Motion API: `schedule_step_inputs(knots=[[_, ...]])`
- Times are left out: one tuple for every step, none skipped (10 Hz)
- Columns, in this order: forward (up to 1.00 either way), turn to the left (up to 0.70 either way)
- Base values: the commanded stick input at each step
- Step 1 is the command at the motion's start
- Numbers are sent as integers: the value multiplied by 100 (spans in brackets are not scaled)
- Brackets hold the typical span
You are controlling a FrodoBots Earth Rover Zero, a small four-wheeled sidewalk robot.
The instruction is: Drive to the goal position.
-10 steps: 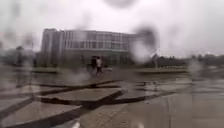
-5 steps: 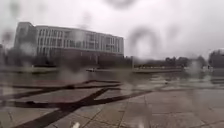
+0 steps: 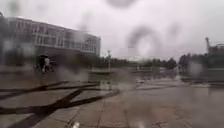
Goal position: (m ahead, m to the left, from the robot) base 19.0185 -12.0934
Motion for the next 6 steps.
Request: schedule_step_inputs(knots=[[70, -13], [70, -13], [70, -13], [70, -13], [70, -13], [70, -13]])
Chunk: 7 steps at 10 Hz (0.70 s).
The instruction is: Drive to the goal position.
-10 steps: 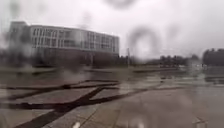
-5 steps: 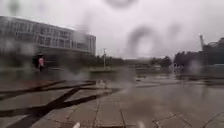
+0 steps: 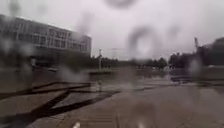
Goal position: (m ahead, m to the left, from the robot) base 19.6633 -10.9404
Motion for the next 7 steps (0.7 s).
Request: schedule_step_inputs(knots=[[70, -13], [70, -13], [70, -13], [70, -13], [70, -13], [70, -13], [70, -13]])
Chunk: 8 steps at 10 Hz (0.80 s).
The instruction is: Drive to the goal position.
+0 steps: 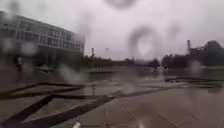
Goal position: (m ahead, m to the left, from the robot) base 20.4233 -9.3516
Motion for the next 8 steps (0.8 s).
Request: schedule_step_inputs(knots=[[70, -13], [70, -13], [70, -13], [70, -13], [70, -13], [70, -13], [70, -13], [70, -13]])
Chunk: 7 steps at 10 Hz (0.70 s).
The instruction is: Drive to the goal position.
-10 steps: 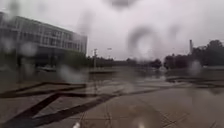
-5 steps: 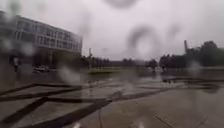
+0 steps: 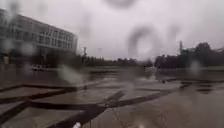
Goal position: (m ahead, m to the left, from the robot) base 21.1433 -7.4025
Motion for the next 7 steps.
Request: schedule_step_inputs(knots=[[70, -13], [70, -13], [70, -13], [70, -13], [70, -13], [70, -13], [70, -13]])
